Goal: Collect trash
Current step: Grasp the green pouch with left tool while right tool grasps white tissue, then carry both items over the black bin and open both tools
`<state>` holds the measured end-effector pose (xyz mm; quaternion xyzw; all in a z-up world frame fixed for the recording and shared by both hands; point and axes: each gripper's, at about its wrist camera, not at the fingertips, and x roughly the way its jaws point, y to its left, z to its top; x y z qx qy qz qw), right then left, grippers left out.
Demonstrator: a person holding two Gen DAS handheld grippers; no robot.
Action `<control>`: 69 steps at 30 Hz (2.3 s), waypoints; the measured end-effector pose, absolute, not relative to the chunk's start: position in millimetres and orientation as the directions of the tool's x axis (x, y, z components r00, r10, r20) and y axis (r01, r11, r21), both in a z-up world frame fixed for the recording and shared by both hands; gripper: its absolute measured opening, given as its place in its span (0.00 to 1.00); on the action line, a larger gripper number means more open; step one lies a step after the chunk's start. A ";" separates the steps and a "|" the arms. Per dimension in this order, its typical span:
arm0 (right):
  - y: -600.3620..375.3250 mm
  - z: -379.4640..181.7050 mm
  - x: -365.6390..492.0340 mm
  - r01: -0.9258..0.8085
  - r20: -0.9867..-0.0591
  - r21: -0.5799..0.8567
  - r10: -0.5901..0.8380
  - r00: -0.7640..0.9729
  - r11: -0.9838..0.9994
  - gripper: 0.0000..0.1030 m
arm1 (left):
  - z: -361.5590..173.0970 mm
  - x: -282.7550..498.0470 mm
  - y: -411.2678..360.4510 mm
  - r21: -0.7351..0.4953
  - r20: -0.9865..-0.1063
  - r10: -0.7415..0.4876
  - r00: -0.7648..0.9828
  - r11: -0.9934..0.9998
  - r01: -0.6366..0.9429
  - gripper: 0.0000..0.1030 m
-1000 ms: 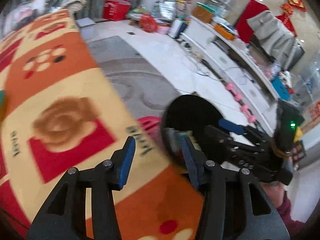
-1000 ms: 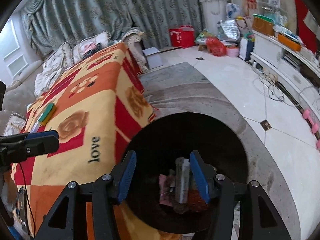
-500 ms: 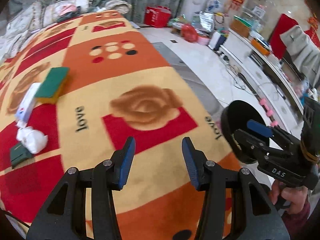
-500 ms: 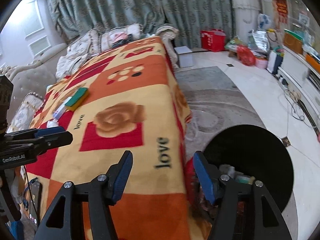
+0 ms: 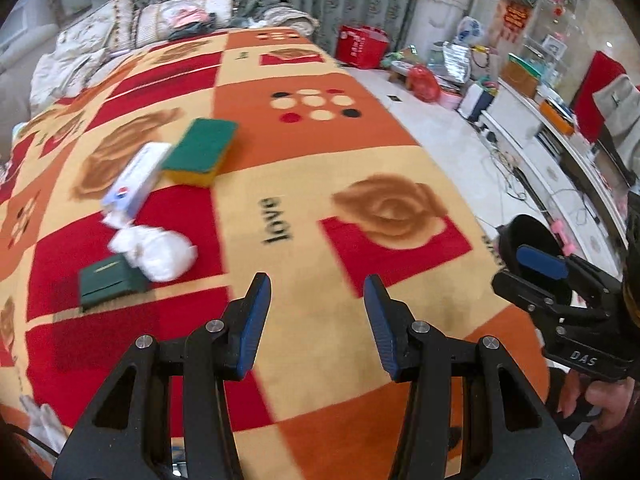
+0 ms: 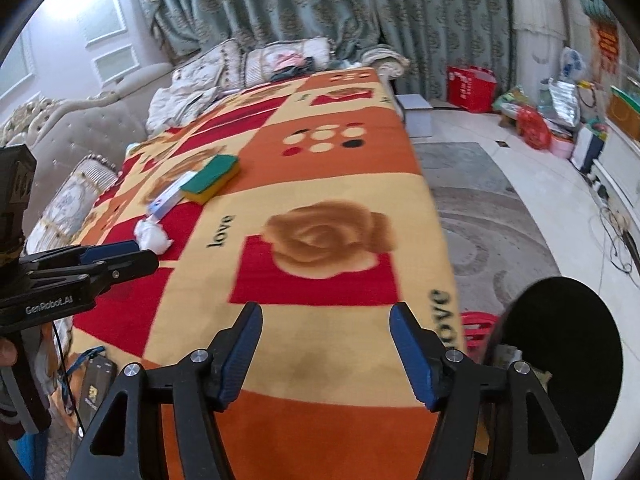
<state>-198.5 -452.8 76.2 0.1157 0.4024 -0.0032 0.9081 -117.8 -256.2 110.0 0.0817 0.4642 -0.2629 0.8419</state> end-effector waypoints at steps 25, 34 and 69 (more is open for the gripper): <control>-281.9 63.4 -52.4 -0.352 -0.741 0.207 0.381 0.553 0.913 0.67 | 37.5 9.7 -82.5 -0.162 -0.879 -0.277 0.387 0.939 0.305 0.46; -230.4 20.2 12.4 -0.455 -0.796 0.214 0.424 0.432 0.865 0.29 | 50.6 -20.2 -73.3 -0.172 -0.882 -0.318 0.348 0.905 0.390 0.46; -341.8 65.5 -126.8 -0.237 -0.711 0.202 0.309 0.632 0.950 0.28 | 66.9 -54.3 -167.7 -0.036 -0.874 -0.329 0.357 0.777 0.629 0.47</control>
